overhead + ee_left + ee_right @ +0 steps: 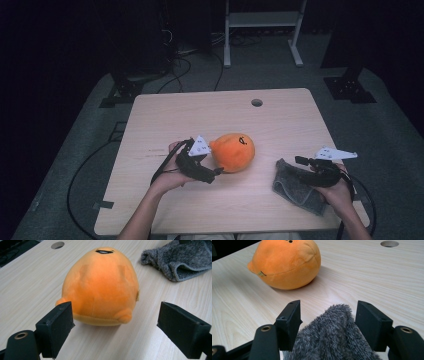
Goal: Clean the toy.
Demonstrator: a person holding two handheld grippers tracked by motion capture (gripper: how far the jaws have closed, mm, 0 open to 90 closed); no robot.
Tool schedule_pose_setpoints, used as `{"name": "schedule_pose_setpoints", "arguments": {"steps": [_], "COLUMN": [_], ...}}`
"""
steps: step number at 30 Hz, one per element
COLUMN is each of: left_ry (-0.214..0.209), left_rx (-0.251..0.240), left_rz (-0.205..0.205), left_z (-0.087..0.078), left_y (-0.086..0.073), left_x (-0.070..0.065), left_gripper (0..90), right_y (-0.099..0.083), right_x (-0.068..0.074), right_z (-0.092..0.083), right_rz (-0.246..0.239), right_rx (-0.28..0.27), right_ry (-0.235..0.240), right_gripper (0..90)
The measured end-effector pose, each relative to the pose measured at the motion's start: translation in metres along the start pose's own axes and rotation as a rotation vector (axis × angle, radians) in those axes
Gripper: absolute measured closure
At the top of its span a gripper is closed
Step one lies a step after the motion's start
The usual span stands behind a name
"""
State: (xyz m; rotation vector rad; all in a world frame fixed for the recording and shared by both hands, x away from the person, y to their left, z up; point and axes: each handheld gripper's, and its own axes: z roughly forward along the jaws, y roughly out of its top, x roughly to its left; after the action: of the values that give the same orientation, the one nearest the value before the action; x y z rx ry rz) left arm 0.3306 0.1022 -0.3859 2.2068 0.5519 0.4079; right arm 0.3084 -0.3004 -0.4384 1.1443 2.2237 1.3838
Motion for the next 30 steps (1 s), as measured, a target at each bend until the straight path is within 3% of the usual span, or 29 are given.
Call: {"name": "schedule_pose_setpoints", "arguments": {"steps": [16, 24, 30], "left_ry": [0.022, 0.024, 0.068], "left_rx": [-0.014, -0.037, -0.052], "left_rz": [-0.039, -0.094, -0.119], "left_z": [-0.009, -0.008, -0.004], "left_y": [-0.024, -0.048, -0.065], "left_x": [-0.003, -0.009, -0.015], "left_gripper": [10.2, 9.2, 9.3], "right_y": [-0.001, -0.001, -0.004], "right_x": [-0.001, -0.001, -0.002], "right_z": [-0.002, -0.003, -0.006], "right_rz": [0.011, 0.014, 0.033], "right_rx": [-0.015, -0.020, -0.037], "right_ry": [-0.005, 0.001, 0.009], "right_gripper": [36.5, 36.5, 36.5]}}
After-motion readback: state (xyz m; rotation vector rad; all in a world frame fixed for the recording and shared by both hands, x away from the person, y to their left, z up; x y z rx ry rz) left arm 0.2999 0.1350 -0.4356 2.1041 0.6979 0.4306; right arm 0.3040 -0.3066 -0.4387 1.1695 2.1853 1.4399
